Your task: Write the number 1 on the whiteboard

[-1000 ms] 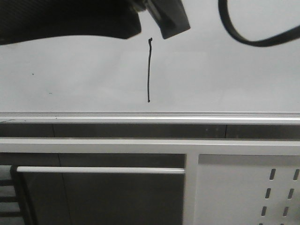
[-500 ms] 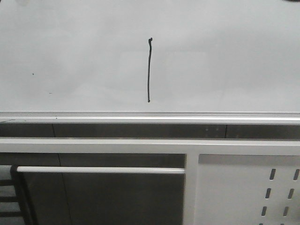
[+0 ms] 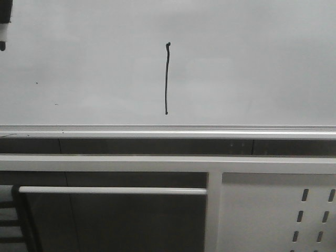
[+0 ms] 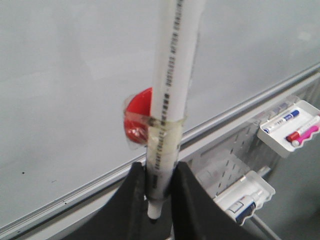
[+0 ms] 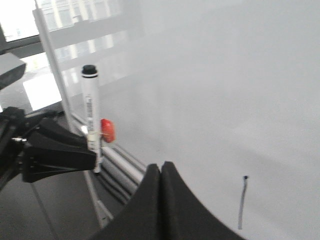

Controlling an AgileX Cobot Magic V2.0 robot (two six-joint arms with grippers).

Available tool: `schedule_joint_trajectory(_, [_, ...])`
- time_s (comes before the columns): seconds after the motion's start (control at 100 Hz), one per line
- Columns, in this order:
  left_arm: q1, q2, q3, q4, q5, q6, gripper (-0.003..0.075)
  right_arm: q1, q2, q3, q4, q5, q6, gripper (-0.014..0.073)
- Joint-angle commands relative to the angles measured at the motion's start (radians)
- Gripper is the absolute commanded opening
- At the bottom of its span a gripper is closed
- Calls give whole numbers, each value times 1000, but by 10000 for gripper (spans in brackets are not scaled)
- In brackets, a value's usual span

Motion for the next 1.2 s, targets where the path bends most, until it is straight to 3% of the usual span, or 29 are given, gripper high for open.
schedule_joint_trajectory(0.0, [-5,2,-9,-49,-120,-9,-18,-6,-42,-17,42,-103,-123,-72])
schedule_joint_trajectory(0.15, [-56,32,9,-72,-176,-7,-18,-6,-93,-17,223,-287,-347,-73])
schedule_joint_trajectory(0.27, [-150,83,9,-72,-255,-7,-18,-6,-138,-17,295,-326,-483,-73])
schedule_joint_trajectory(0.48, [-338,212,11,-72,-494,-9,-18,-6,-213,-17,323,-354,-501,-73])
schedule_joint_trajectory(0.62, [-405,299,11,-72,-633,-34,-18,-6,-245,-17,336,-354,-501,-73])
schedule_joint_trajectory(0.81, [-405,387,11,-44,-752,-147,-18,-6,-258,-17,358,-354,-501,-73])
schedule_joint_trajectory(1.03, [-392,451,11,205,-778,-381,-18,-6,-258,-17,358,-356,-503,-73])
schedule_joint_trajectory(1.19, [-317,466,11,291,-805,-509,-18,-6,-258,-17,358,-366,-503,-73])
